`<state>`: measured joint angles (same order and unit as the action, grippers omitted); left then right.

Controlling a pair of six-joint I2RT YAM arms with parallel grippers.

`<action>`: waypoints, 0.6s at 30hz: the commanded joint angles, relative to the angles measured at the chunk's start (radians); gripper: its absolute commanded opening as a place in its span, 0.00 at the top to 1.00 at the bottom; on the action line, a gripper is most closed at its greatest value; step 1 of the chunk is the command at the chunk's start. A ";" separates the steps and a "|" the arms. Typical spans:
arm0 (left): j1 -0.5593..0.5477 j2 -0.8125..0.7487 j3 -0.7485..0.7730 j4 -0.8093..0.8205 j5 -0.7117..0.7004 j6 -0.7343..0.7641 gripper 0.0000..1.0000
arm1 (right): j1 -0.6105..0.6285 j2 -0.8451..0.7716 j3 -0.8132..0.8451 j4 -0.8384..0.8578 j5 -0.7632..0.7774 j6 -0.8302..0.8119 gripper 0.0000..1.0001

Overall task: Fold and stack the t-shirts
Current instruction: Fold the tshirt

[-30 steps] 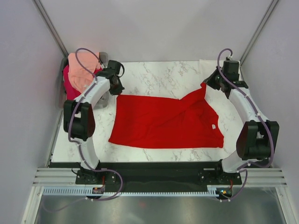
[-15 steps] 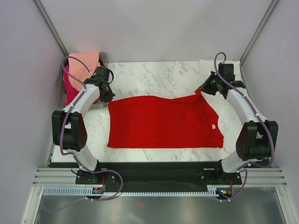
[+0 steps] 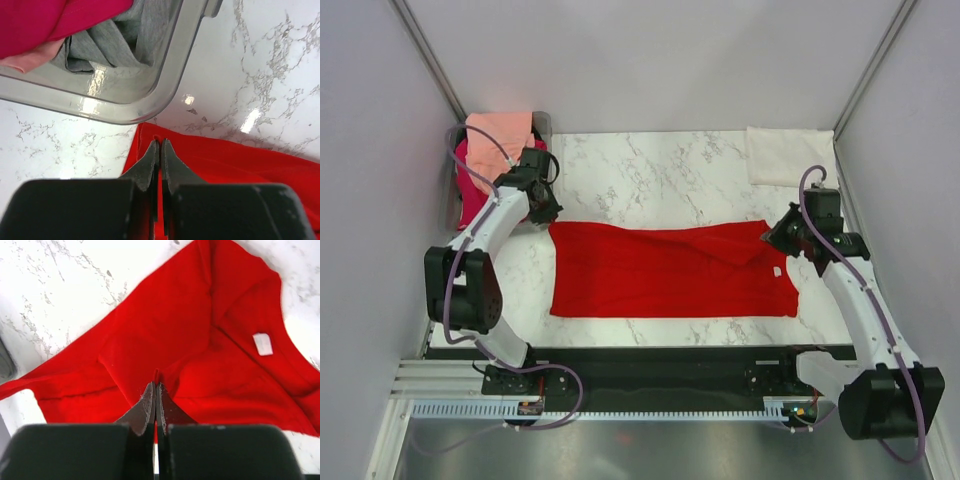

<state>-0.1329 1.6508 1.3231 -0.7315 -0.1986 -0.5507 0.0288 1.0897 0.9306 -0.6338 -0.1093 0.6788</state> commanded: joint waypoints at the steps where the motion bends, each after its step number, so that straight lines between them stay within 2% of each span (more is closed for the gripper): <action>1: 0.007 -0.048 -0.031 0.003 -0.004 0.044 0.98 | 0.000 -0.100 -0.041 -0.072 0.075 0.015 1.00; 12: 0.006 -0.150 -0.186 0.044 0.019 0.041 0.96 | -0.001 -0.237 -0.094 -0.190 0.240 0.047 1.00; 13: 0.006 -0.166 -0.218 0.049 0.016 0.038 0.88 | -0.003 -0.284 -0.122 -0.201 0.244 0.051 0.92; 14: 0.007 -0.216 -0.240 0.055 0.014 0.032 0.80 | 0.000 -0.307 -0.139 -0.204 0.237 0.051 0.75; 15: 0.007 -0.242 -0.263 0.069 0.021 0.031 0.73 | -0.001 -0.332 -0.156 -0.205 0.232 0.053 0.37; 16: 0.007 -0.276 -0.312 0.092 0.024 0.031 0.47 | -0.003 -0.373 -0.183 -0.219 0.234 0.056 0.26; 17: 0.007 -0.334 -0.337 0.105 0.025 0.020 0.31 | -0.001 -0.390 -0.194 -0.227 0.238 0.059 0.19; 18: 0.007 -0.365 -0.357 0.110 0.024 0.015 0.22 | -0.001 -0.405 -0.202 -0.231 0.249 0.062 0.17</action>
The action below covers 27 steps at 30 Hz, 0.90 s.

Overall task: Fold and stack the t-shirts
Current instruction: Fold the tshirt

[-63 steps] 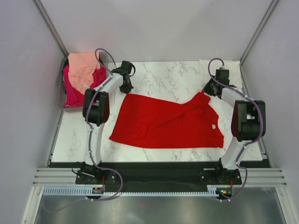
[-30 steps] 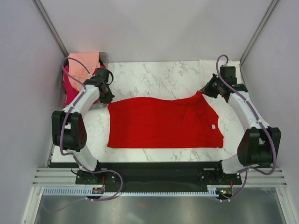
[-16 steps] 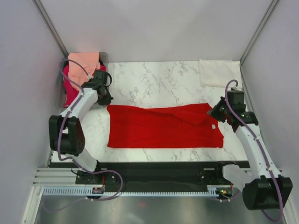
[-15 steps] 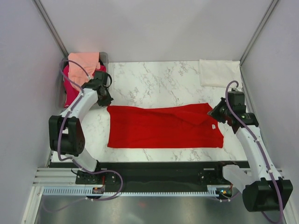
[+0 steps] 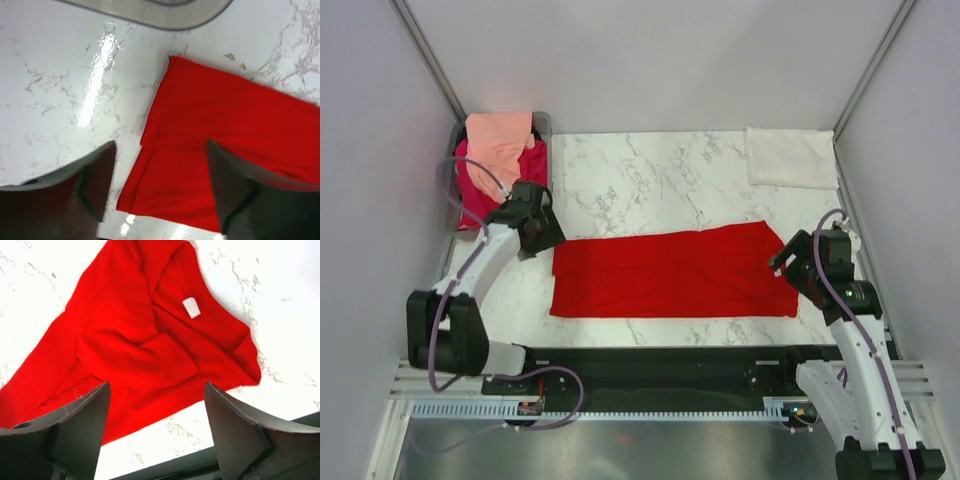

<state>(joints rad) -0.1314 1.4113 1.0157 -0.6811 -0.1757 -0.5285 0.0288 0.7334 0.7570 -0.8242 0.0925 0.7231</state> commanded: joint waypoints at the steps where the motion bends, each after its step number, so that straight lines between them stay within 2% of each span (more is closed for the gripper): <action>1: 0.006 -0.150 -0.077 0.063 -0.001 -0.014 0.12 | -0.001 -0.066 -0.036 -0.039 0.046 0.018 0.17; 4: 0.004 -0.222 -0.104 0.068 0.018 -0.033 0.08 | 0.000 -0.059 -0.041 -0.006 -0.005 0.009 0.18; 9: -0.048 -0.215 -0.097 0.109 0.021 -0.021 0.11 | 0.006 0.046 -0.093 0.109 -0.135 0.007 0.20; 16: -0.266 0.063 0.013 0.117 0.001 -0.053 0.16 | 0.083 0.389 -0.090 0.295 -0.169 0.013 0.20; 17: -0.273 0.137 0.024 0.117 0.008 -0.056 0.16 | 0.083 0.421 -0.085 0.312 -0.169 0.013 0.21; 21: -0.284 0.253 0.043 0.133 0.064 -0.057 0.18 | 0.083 0.584 -0.050 0.384 -0.163 0.015 0.21; 27: -0.286 0.247 -0.025 0.126 0.062 -0.064 0.21 | 0.083 0.854 0.062 0.427 -0.154 -0.025 0.23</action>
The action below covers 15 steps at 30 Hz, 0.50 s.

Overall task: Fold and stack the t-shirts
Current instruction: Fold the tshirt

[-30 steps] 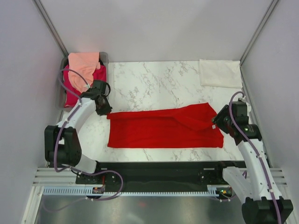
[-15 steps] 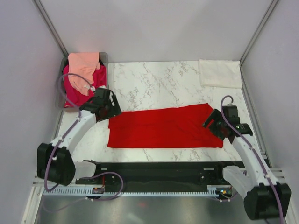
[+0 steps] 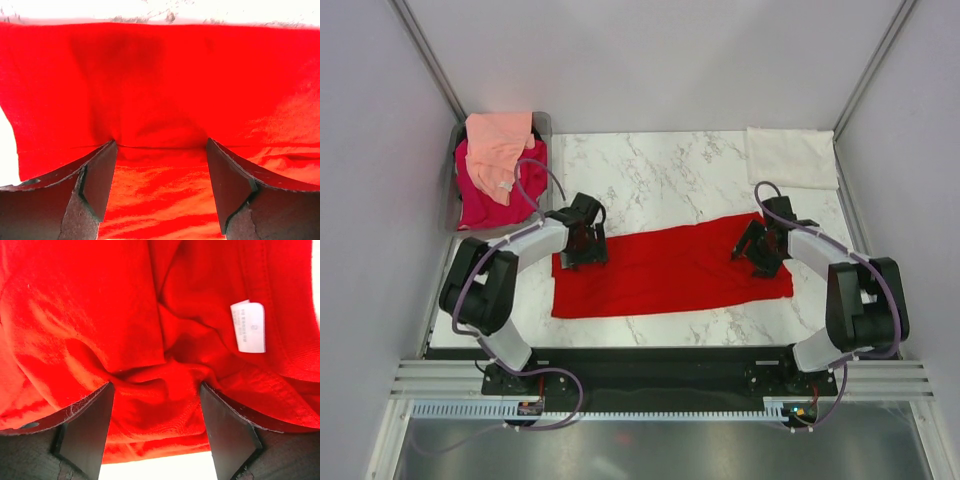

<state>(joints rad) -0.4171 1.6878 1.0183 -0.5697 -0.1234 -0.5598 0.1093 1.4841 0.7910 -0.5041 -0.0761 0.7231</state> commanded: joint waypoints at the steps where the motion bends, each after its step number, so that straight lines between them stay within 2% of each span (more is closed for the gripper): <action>1: 0.000 -0.034 -0.056 0.016 0.019 -0.034 0.22 | 0.003 0.157 0.065 0.111 0.018 -0.027 0.23; 9: -0.014 -0.152 -0.247 0.043 0.119 -0.081 0.27 | 0.019 0.436 0.370 0.079 0.006 -0.051 0.24; 15: -0.175 -0.270 -0.403 0.145 0.267 -0.268 0.30 | 0.090 0.660 0.660 0.042 -0.048 -0.054 0.23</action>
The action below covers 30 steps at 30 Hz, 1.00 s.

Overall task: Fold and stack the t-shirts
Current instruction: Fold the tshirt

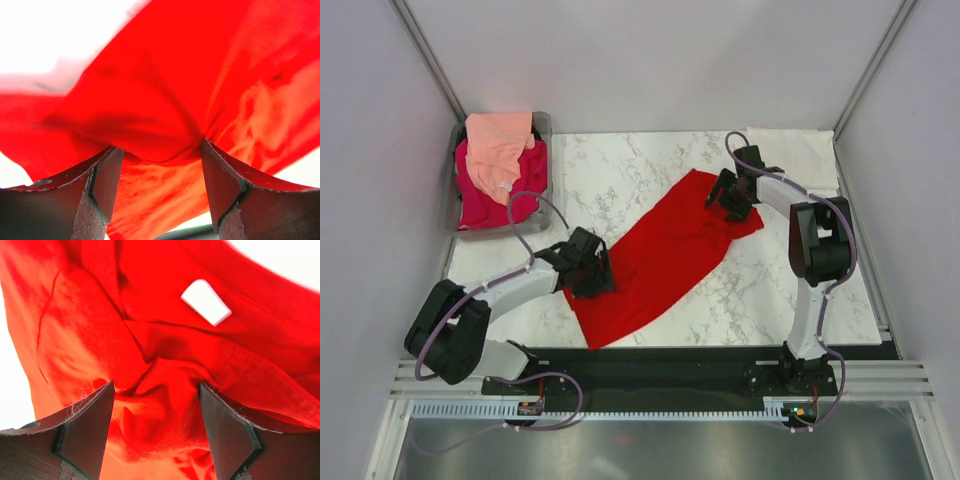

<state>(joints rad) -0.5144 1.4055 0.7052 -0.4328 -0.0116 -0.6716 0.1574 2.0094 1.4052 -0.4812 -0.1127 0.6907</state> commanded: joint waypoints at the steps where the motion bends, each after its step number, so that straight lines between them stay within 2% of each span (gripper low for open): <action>1: -0.132 0.010 -0.102 0.040 0.163 -0.183 0.30 | 0.062 0.191 0.120 0.023 -0.019 -0.016 0.23; 6: -0.295 0.033 -0.092 0.133 0.186 -0.357 0.31 | 0.100 0.411 0.398 0.027 -0.105 -0.020 0.23; 10: -0.427 0.119 0.031 0.163 0.160 -0.414 0.32 | 0.105 0.584 0.703 0.017 -0.157 -0.016 0.22; 15: -0.458 0.207 0.141 0.164 0.197 -0.437 0.31 | 0.105 0.716 0.925 0.029 -0.168 0.000 0.21; 19: -0.536 0.191 0.230 0.152 0.210 -0.470 0.27 | 0.103 0.720 0.968 0.079 -0.203 0.003 0.17; 23: -0.619 0.127 0.344 0.020 0.128 -0.485 0.25 | 0.103 0.649 0.974 0.076 -0.205 -0.008 0.13; 25: -0.663 0.080 0.353 -0.016 0.046 -0.499 0.25 | 0.097 0.573 0.965 0.075 -0.197 -0.013 0.09; 26: -0.673 0.054 0.350 -0.030 0.023 -0.500 0.25 | 0.097 0.543 0.968 0.073 -0.199 -0.017 0.02; 30: -0.682 -0.058 0.350 -0.170 -0.092 -0.488 0.25 | 0.096 0.337 0.905 0.049 -0.182 -0.043 0.02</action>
<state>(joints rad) -1.1995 1.4315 1.0286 -0.4530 0.0422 -1.1187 0.2615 2.5805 2.3379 -0.4187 -0.3210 0.6853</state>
